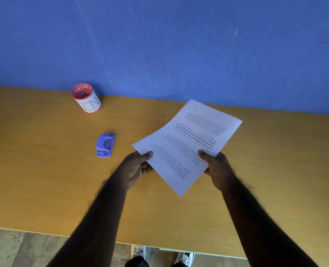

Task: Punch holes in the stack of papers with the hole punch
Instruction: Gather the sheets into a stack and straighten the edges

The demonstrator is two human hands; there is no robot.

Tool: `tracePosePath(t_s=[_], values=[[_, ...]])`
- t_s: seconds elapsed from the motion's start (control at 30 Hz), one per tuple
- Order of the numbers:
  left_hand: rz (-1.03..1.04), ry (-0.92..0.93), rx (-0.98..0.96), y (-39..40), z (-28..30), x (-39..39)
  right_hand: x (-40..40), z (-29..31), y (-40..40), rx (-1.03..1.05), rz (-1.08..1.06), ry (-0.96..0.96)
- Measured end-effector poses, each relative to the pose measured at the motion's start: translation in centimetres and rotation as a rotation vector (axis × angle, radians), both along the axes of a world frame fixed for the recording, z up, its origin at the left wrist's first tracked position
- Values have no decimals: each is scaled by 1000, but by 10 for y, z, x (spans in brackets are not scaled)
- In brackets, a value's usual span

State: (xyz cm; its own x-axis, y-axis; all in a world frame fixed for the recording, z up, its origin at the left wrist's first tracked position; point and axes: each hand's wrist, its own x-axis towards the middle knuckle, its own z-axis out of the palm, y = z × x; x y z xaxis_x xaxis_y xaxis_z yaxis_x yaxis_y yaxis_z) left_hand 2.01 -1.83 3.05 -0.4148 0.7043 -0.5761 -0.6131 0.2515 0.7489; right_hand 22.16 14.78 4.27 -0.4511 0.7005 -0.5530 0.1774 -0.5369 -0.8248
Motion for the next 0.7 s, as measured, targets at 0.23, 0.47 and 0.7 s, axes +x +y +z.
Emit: tracePosePath(t_s=[0.23,0.47,0.7], values=[[-245,173,-51,2,23,-35,10,24,23,202,187,-25],[-165,413,106,29,53,-38,6,44,26,379,322,55],[-157,567,159,28,43,-28,7,29,18,401,195,77]])
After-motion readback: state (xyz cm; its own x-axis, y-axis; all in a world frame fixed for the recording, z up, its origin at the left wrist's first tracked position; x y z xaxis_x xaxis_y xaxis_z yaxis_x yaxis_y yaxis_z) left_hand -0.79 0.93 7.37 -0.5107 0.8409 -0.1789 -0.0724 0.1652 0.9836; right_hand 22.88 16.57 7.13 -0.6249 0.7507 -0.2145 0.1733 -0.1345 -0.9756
